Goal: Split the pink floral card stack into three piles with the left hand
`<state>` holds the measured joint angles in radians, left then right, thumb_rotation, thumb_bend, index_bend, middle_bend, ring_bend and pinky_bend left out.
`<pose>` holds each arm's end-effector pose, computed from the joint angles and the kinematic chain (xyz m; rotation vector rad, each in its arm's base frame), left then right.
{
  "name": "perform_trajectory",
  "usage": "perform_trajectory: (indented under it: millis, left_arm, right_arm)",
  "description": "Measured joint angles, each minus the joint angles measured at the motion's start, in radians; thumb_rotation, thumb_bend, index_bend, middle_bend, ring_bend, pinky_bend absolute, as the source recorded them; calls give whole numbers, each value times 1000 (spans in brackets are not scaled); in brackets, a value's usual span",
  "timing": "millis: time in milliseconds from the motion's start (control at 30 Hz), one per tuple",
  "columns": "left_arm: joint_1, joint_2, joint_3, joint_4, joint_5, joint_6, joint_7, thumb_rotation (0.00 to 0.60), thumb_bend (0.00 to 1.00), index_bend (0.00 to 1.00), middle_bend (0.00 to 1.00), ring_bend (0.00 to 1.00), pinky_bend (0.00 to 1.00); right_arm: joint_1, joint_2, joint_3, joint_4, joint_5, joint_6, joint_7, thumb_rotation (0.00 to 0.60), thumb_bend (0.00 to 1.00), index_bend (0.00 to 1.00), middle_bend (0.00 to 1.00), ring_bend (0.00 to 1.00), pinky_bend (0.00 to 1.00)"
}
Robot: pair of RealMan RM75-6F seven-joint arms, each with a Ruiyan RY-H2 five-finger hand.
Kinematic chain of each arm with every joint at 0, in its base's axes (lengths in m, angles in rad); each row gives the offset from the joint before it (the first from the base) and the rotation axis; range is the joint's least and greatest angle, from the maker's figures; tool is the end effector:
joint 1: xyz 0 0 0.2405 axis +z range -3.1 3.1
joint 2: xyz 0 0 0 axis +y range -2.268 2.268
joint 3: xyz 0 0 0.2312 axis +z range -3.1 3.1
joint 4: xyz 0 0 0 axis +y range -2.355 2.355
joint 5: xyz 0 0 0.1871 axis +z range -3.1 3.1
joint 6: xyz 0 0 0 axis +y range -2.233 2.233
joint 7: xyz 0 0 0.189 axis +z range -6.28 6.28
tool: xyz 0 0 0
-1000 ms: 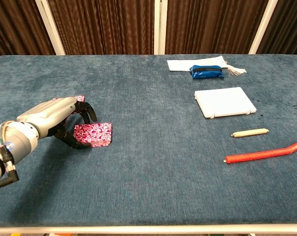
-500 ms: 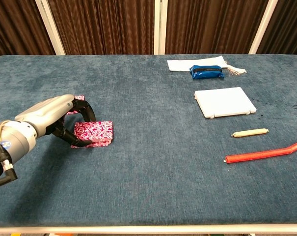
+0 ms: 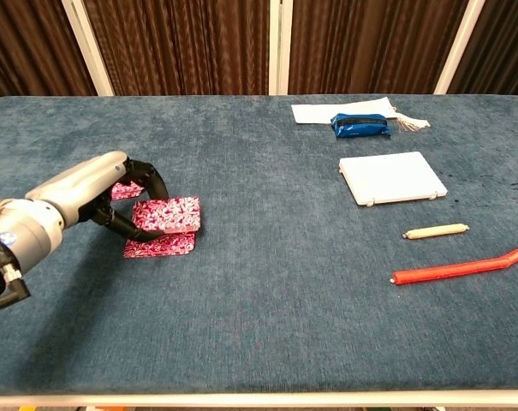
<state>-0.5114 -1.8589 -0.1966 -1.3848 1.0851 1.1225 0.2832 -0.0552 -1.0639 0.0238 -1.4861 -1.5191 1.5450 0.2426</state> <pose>-0.1507 0.3099 -0.0681 -1.5377 -1.3317 -1.0135 -0.3253 -0.1755 0.2028 1.2707 -0.9910 0.8824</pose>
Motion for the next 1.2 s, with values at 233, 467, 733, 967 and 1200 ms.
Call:
perform_trajectory:
  millis: [233,467,733,967,1200]
  left_arm:
    - [-42,-5,-48,8,-10,-8,38,600,233,422,458,210,171]
    - [-104,-29,-102,40,-43,-36,73,600,233,426,462,209,171]
    - [-165,-84,-136,143,-76,-74,80,600,233,428,464,209,171]
    - [-212,-142,-157,263,-99,-116,52,600,232,430,468,209,171]
    - [-243,-185,-160,344,-101,-148,10,600,230,424,462,210,171]
  right_arm:
    - [-4,2,3,3,0,9,11,600,112,0,0,0,0]
    - [-5,3,3,9,2,9,21,600,112,0,0,0,0]
    - [-8,10,5,10,10,7,30,600,111,0,0,0,0]
    - [-8,11,3,14,11,1,35,600,112,0,0,0,0]
    - [-7,12,3,13,12,-3,33,600,112,0,0,0,0]
